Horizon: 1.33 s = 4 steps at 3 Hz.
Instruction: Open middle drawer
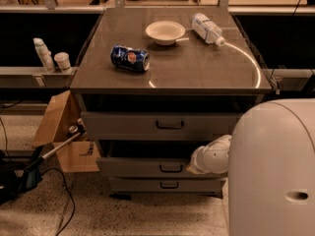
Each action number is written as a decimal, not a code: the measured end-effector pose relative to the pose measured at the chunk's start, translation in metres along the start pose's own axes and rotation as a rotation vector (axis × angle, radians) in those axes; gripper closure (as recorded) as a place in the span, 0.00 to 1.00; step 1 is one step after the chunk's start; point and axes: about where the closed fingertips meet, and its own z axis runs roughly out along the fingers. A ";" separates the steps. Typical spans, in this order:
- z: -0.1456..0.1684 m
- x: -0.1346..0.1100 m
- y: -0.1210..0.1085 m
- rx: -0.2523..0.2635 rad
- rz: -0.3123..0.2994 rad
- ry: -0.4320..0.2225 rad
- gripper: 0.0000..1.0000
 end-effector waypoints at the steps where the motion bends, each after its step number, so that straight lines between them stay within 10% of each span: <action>1: 0.000 0.000 0.000 0.000 0.000 0.000 1.00; 2: 0.000 0.000 0.000 0.000 0.000 0.000 1.00; 4: -0.002 0.002 0.003 -0.013 0.003 0.004 0.62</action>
Offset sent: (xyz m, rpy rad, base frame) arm 0.0000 0.0000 0.0000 0.0000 0.0000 0.0000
